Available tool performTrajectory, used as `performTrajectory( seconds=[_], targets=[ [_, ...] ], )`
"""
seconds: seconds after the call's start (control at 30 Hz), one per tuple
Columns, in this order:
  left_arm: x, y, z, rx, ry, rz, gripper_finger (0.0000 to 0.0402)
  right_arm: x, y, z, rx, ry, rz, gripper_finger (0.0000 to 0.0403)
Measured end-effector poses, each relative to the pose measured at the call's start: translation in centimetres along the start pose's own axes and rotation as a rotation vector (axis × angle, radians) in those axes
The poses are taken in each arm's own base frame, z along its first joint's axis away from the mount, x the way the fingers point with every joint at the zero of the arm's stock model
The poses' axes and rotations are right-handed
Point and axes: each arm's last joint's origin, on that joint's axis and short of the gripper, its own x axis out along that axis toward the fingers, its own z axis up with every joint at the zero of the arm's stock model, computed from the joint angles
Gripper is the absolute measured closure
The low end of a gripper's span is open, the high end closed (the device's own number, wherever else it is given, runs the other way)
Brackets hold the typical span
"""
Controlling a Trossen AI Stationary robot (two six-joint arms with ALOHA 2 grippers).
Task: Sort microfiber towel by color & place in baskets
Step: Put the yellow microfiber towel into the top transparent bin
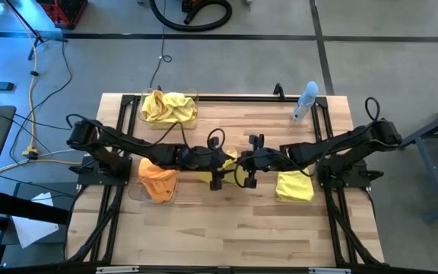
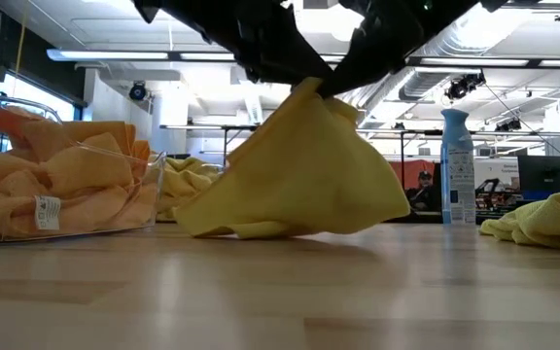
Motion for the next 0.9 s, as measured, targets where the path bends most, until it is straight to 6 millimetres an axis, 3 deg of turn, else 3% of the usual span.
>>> performTrajectory(
  seconds=[0.27,0.63,0.77,0.9],
  targets=[
    [0.3,0.4,-0.6,0.040,0.038,0.121,0.0218,-0.2,0.1,0.4,0.105,-0.014,0.032,0.0403],
    [0.3,0.3,-0.8,-0.009,0.060,0.058,0.0223,-0.4,0.5,1.5,0.016,-0.136,0.036,0.0403],
    [0.3,0.4,-1.2,-0.017,0.105,0.075,0.0261,-0.4,0.5,1.5,0.058,-0.134,0.027,0.0401],
    [0.0,0.6,-1.4,0.007,0.138,0.098,0.0341,-0.3,0.4,1.1,0.101,-0.091,0.017,0.0383]
  ],
)
